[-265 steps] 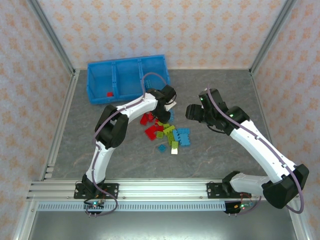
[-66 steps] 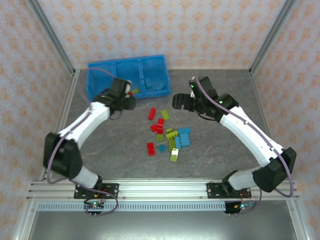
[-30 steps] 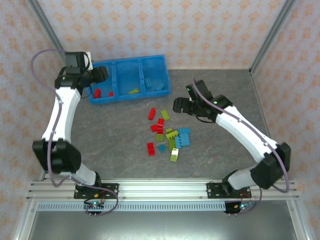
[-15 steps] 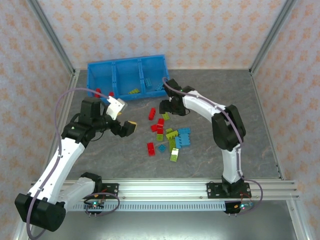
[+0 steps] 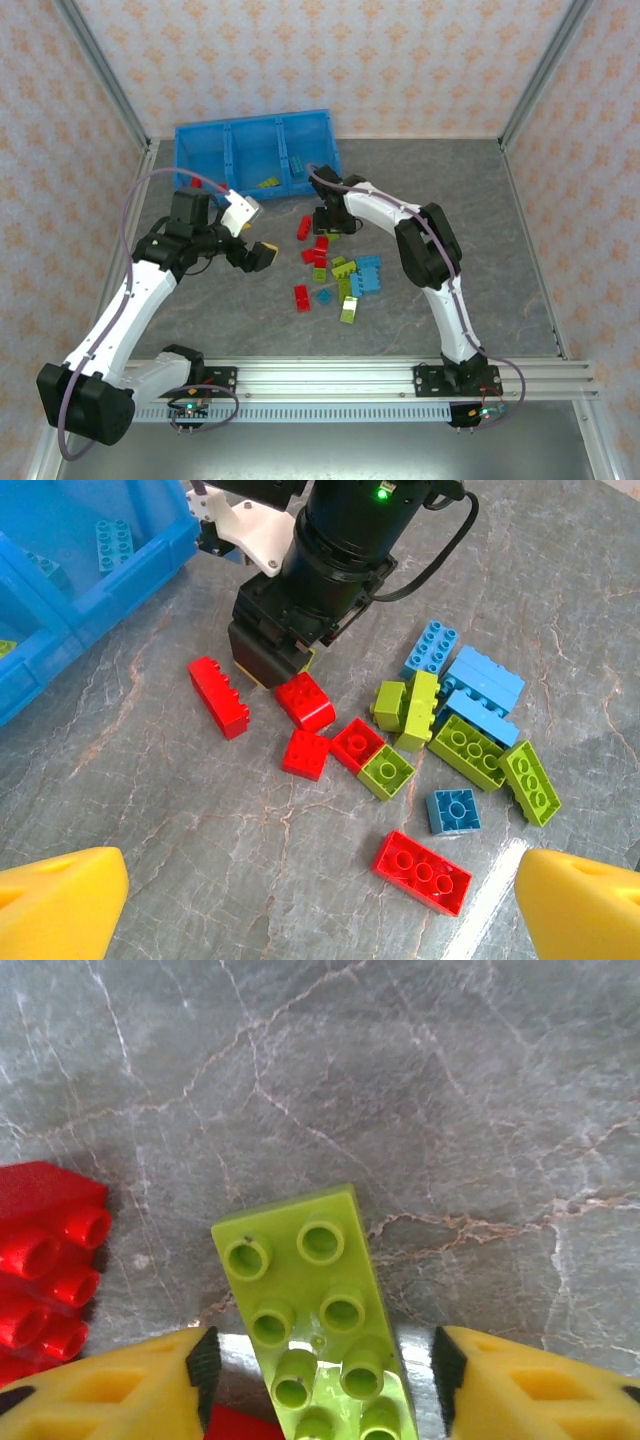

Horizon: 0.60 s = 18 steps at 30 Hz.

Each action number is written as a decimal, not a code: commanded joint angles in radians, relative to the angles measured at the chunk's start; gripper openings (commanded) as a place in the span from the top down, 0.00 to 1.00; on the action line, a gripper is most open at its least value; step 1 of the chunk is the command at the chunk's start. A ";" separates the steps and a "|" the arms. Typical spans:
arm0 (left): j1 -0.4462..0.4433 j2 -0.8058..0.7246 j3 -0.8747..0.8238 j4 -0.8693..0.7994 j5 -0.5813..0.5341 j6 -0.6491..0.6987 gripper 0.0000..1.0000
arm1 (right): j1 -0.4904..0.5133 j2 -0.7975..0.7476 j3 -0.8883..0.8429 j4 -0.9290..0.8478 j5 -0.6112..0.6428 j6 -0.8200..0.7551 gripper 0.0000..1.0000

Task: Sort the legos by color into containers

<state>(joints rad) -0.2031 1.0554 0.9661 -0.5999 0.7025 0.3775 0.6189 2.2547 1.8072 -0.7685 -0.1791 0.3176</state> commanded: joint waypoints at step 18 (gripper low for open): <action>-0.005 -0.080 -0.009 0.115 -0.434 -0.180 0.00 | 0.071 -0.357 -0.050 0.283 0.045 0.123 0.79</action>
<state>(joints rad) -0.2031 0.9874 0.9649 -0.5526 0.4419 0.2871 0.6373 1.9778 1.7916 -0.6704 -0.0818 0.3725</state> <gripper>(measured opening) 0.998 0.258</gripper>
